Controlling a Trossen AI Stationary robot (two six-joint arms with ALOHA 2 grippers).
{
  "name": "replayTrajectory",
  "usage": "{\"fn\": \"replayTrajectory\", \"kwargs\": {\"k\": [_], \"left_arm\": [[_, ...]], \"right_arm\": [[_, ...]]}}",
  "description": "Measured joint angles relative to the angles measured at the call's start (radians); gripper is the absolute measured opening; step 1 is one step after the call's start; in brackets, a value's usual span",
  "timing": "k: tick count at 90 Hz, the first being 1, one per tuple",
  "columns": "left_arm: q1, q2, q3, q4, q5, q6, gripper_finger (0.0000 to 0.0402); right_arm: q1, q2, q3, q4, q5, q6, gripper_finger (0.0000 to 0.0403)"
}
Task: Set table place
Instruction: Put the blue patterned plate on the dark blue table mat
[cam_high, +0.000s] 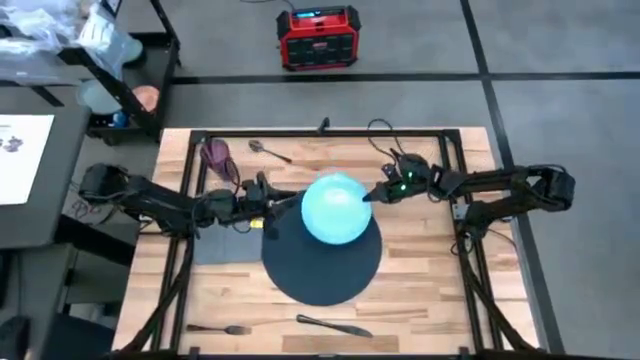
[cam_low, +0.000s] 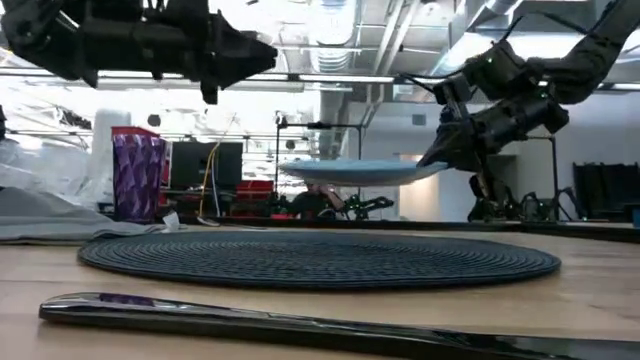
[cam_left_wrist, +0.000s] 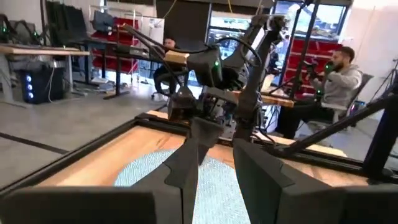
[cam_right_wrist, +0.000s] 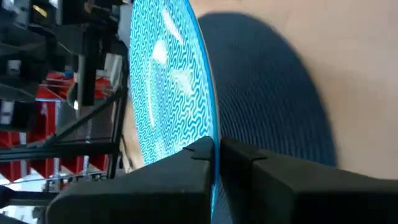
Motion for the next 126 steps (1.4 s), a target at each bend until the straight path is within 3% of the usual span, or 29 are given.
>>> {"fn": "replayTrajectory", "kwargs": {"k": [30, 45, 82, 126], "left_arm": [[-0.168, 0.0, -0.036, 0.036, -0.166, 0.043, 0.0085], [-0.22, 0.0, -0.151, 0.224, -0.202, -0.007, 0.0085], [-0.282, 0.001, -0.19, 0.262, -0.221, -0.037, 0.0085], [-0.289, 0.001, -0.19, 0.262, -0.225, -0.04, 0.0085]], "right_arm": [[0.193, 0.003, 0.0, 0.014, 0.192, 0.087, 0.0], [0.262, 0.071, 0.001, 0.073, 0.235, 0.138, 0.0], [0.307, 0.327, 0.141, 0.144, 0.215, 0.142, 0.0], [0.306, 0.377, 0.148, 0.085, 0.184, 0.172, 0.0003]]}}
